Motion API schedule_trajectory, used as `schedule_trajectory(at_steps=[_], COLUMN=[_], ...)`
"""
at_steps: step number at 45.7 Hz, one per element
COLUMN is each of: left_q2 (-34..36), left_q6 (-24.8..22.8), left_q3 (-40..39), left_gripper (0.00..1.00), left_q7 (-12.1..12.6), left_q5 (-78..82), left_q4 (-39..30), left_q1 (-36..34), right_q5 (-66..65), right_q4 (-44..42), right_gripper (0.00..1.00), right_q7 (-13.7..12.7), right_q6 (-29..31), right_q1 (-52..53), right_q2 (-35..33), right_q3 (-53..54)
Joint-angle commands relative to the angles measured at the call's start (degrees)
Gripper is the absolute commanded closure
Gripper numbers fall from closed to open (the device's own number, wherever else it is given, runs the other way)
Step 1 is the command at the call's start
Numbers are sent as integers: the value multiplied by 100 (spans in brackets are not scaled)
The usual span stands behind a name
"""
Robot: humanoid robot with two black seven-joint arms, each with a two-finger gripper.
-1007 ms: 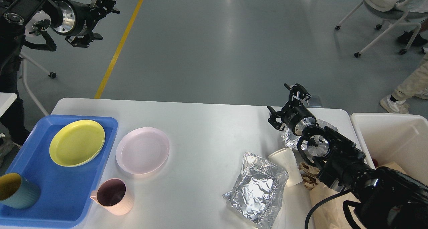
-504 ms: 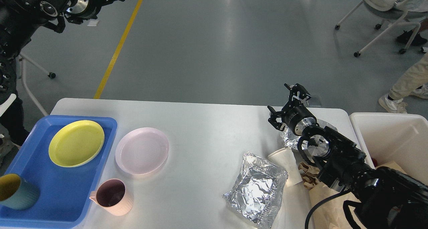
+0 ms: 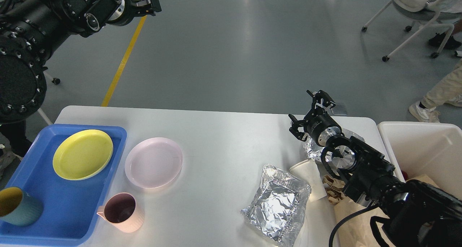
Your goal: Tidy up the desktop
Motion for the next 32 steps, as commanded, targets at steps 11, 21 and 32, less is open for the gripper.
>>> schedule_trajectory(at_steps=[11, 21, 32], left_q2=[32, 14, -30], left_q6=[391, 576, 629], left_q3=[629, 638, 629], left_gripper=[6, 6, 6], left_q7=[-31, -23, 4], left_q5=[96, 87, 78], left_q4=[-2185, -3460, -4348], left_q1=[-1145, -1848, -2130], right_q5=[0, 0, 0], right_q4=[-7, -7, 1], right_gripper=[0, 0, 0], right_q7=[9, 0, 0], right_q6=[0, 0, 0], right_q1=[0, 0, 0], right_q2=[-4, -4, -4], right_q3=[0, 0, 0])
